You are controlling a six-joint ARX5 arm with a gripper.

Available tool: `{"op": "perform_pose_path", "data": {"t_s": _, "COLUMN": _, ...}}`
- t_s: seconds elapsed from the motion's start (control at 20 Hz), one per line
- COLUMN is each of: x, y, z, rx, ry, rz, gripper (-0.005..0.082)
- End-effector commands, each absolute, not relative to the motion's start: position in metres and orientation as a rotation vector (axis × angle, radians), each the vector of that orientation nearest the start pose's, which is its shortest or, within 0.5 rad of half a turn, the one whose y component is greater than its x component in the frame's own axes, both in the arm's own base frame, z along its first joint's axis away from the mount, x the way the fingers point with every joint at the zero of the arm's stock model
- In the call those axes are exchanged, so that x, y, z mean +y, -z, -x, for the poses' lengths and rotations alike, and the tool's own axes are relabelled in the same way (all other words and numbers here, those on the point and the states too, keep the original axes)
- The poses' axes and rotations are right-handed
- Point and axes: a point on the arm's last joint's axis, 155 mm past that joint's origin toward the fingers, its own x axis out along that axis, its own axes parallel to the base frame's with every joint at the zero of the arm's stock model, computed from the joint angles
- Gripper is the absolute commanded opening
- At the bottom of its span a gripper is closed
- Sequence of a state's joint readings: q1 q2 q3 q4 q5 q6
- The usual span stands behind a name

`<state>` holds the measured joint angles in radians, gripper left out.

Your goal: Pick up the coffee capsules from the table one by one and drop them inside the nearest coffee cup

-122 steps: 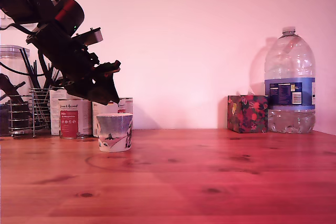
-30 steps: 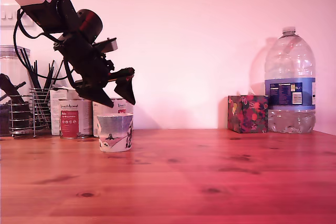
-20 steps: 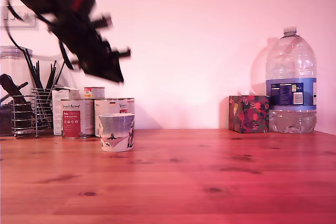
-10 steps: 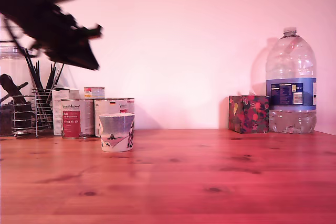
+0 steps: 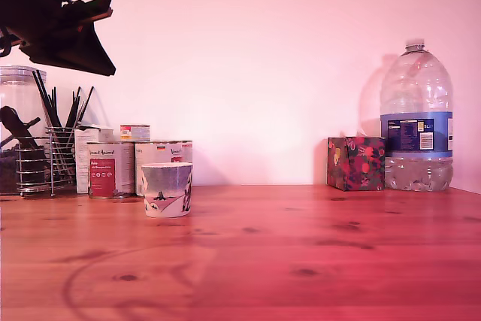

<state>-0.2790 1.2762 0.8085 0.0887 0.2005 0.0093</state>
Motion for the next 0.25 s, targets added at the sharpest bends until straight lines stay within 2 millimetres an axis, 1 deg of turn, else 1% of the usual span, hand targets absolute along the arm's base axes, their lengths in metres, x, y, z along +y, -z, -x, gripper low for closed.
{"op": "perform_pose_path", "data": {"t_s": 0.0, "x": -0.1506, "y": -0.1959, "z": -0.3887, "rx": 0.402, "ry": 0.476, "rz": -0.015, "gripper": 0.0018}}
{"op": "perform_pose_path", "data": {"t_s": 0.1, "x": -0.1508, "y": -0.1977, "z": -0.3894, "rx": 0.394, "ry": 0.476, "rz": -0.016, "gripper": -0.0011}}
{"op": "perform_pose_path", "data": {"t_s": 0.2, "x": -0.1513, "y": -0.2000, "z": -0.3902, "rx": 0.384, "ry": 0.477, "rz": -0.015, "gripper": -0.0017}}
